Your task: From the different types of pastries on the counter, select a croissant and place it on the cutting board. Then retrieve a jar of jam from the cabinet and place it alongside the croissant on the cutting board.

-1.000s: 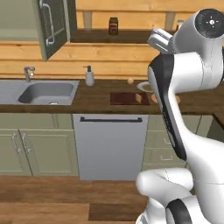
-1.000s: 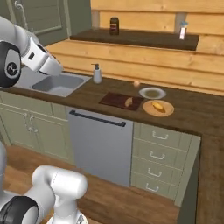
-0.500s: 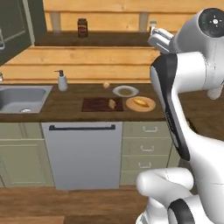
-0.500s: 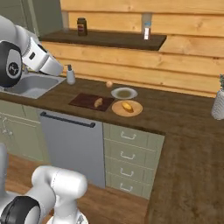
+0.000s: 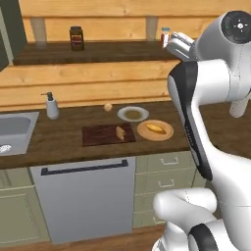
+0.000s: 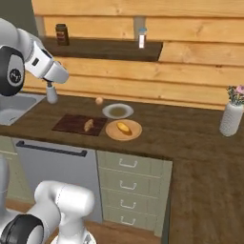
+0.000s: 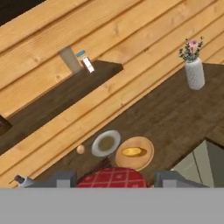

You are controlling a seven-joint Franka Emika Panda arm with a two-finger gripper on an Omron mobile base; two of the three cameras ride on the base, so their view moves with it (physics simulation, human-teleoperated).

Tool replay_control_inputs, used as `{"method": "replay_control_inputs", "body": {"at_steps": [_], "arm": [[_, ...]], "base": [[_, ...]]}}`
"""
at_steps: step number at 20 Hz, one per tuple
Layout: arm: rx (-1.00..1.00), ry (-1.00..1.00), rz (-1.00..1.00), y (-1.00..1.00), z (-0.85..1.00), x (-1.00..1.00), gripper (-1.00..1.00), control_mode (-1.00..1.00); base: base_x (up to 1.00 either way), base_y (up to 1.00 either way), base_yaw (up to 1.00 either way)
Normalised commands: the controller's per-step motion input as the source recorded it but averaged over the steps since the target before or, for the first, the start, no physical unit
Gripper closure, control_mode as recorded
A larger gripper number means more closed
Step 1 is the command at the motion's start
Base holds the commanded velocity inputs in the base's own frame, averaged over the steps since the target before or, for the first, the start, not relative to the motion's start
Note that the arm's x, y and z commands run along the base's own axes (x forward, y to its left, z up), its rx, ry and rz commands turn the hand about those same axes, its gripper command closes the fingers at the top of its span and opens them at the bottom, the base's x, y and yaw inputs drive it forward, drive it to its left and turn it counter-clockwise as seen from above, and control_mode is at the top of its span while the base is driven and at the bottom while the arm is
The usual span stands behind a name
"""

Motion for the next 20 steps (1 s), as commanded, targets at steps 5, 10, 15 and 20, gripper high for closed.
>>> {"method": "replay_control_inputs", "body": {"at_steps": [5,10,15,20], "arm": [[0.0,0.0,0.0,0.0,0.0,0.0,1.0,1.0],[0.0,0.0,0.0,0.0,0.0,0.0,1.0,1.0],[0.0,0.0,0.0,0.0,0.0,0.0,1.0,1.0],[0.0,0.0,0.0,0.0,0.0,0.0,1.0,1.0]], "base": [[0.54,0.34,-0.05],[0.72,-0.24,0.0],[0.49,0.03,0.0],[0.65,0.13,0.0]]}}
